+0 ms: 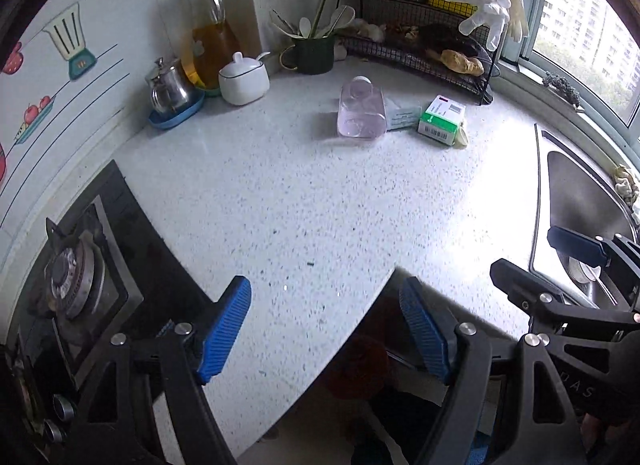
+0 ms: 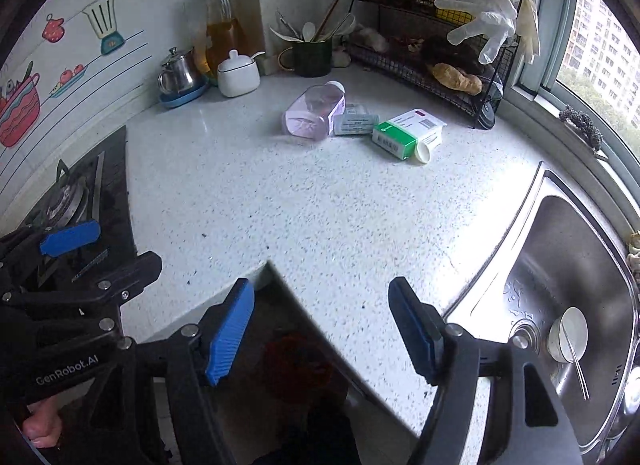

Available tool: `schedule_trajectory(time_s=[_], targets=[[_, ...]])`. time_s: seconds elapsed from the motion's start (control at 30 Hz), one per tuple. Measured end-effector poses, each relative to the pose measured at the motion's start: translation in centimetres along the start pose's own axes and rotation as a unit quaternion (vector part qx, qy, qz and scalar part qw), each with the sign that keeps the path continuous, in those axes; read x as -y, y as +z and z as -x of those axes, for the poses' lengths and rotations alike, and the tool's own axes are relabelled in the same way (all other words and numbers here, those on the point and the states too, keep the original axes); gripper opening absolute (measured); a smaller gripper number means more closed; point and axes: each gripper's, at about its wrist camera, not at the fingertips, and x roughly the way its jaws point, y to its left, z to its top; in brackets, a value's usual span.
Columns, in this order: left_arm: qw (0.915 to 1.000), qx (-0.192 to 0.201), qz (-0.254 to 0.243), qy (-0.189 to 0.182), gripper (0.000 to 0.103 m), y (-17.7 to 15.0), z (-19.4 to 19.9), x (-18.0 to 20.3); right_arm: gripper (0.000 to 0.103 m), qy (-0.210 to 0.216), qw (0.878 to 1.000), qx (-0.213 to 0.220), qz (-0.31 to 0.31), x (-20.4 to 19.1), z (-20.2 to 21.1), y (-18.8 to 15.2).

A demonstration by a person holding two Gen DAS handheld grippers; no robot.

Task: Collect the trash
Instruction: 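Raise both tools back up to the counter near the bottle, then grasp the clear pink-tinted bottle with the left tool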

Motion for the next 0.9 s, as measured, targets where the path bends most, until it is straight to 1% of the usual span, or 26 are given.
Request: schedule_trajectory(time_s=[0.07,0.13,0.23,0.33,0.5,0.67,0.83,0.9], targets=[[1.0000,0.003,-0.003,-0.001,0.075,2.2,-1.0,0.3,0.068,-0.002,1.000,0.005,-0.002,0.9,-0.8,1.7],[1.0000,0.004,-0.002,-0.001,0.075,4.2,-1.8,0.7,0.070,-0.009,1.000,0.009,-0.005,1.7,-1.1,3.1],[1.0000,0.004,0.000,0.001,0.075,6.9,-3.2,1.2,0.072,-0.016,1.000,0.014,-0.007,3.0,-2.0,5.2],[1.0000,0.004,-0.006,-0.001,0.075,9.2,-4.5,1.9,0.073,-0.017,1.000,0.016,-0.011,4.3,-3.0,6.9],[0.9999,-0.001,-0.015,-0.005,0.075,12.5,-6.9,3.2,0.073,-0.023,0.999,0.011,-0.027,6.4,-4.6,9.1],[0.9991,-0.008,-0.039,-0.014,0.075,15.6,-9.4,4.2,0.073,-0.029,0.999,0.002,-0.045,7.9,-6.5,11.4],[0.9977,-0.020,-0.060,-0.026,0.075,18.2,-12.4,4.4,0.073,-0.040,0.997,-0.011,-0.062,8.9,-8.8,13.3],[0.9968,-0.030,-0.063,-0.039,0.075,19.2,-13.9,4.3,0.073,-0.048,0.996,-0.017,-0.067,9.2,-9.7,13.9]])
